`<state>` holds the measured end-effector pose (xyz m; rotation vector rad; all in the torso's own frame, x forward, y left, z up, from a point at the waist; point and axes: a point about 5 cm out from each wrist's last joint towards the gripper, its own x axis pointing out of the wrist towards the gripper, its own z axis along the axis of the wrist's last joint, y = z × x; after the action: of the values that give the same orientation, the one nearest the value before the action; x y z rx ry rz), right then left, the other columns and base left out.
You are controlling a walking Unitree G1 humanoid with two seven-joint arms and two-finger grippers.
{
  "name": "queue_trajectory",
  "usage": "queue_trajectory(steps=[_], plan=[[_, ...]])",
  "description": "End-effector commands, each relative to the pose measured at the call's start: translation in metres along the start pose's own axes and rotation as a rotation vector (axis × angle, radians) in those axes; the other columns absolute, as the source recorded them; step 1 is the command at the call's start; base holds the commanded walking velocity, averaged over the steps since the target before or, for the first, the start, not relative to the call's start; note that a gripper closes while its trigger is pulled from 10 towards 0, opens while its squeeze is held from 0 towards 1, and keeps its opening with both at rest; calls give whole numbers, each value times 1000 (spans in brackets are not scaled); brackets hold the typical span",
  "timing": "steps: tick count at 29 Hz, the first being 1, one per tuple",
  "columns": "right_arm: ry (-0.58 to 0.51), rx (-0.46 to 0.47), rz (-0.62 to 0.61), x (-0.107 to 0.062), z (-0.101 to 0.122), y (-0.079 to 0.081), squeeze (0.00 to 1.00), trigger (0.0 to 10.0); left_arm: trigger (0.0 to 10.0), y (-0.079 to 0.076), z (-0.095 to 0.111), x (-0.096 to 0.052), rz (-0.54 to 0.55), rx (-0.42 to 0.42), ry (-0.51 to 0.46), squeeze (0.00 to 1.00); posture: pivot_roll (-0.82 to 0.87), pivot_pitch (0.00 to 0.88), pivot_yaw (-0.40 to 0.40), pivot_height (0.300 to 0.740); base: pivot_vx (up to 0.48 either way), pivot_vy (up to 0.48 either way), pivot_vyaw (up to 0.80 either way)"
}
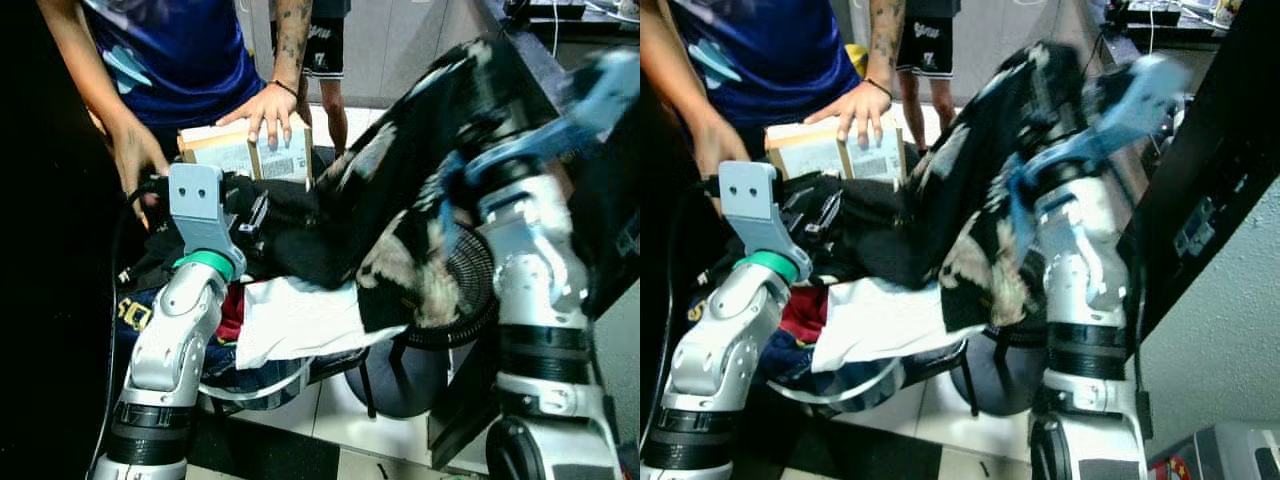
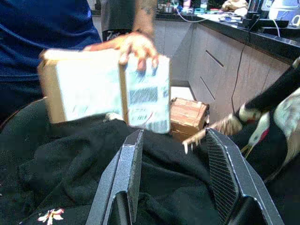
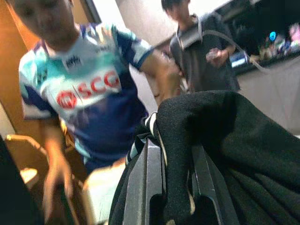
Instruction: Clothes washing
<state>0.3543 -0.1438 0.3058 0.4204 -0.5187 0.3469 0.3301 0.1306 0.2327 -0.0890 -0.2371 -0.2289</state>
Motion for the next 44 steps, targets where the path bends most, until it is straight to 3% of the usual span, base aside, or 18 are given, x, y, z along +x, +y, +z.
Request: queue_trajectory(steps=[1,20,21,22,23,24,25,26,28,32,37,44], plan=[[1,-20,19,0,2,3,0,10000,10000,0,0,-1,-5,1,4,0,104,18,84,740,0,0,0],[-14,-10,-27,-2,4,-5,0,10000,10000,-1,1,-1,-13,5,5,0,102,5,87,740,0,0,-674],[-13,38,-4,-3,3,-4,0,10000,10000,-1,0,-1,-14,5,5,0,102,5,87,740,0,0,-800],[7,325,291,-17,2,15,0,10000,10000,-2,0,-1,-19,3,6,0,99,4,90,740,0,0,-800],[7,325,291,-17,2,15,0,10000,10000,-2,0,-1,-19,3,6,0,99,4,90,740,0,0,-800],[2,408,395,-23,4,22,0,10000,10000,-2,0,-1,-20,3,6,0,99,4,90,740,0,0,-800],[-22,543,590,-43,8,29,0,10000,10000,-3,0,-1,-26,1,8,0,99,4,90,740,0,0,-800],[-22,543,590,-43,8,29,0,10000,10000,-3,0,-1,-26,1,8,0,99,4,90,740,0,0,-800],[-73,644,665,-56,12,28,0,10000,10000,-5,-1,-1,-33,2,8,0,99,4,90,740,0,0,-800],[-119,729,647,-70,8,17,0,10000,10000,-5,0,-1,-33,1,9,0,104,7,88,740,0,0,-800],[-240,883,502,-88,2,-18,0,10000,10000,-6,-1,-3,-43,5,16,0,109,15,90,740,0,0,-800],[-344,946,566,-92,19,-22,0,10000,10000,-5,0,-3,-49,8,17,0,110,19,97,740,0,0,-800]])
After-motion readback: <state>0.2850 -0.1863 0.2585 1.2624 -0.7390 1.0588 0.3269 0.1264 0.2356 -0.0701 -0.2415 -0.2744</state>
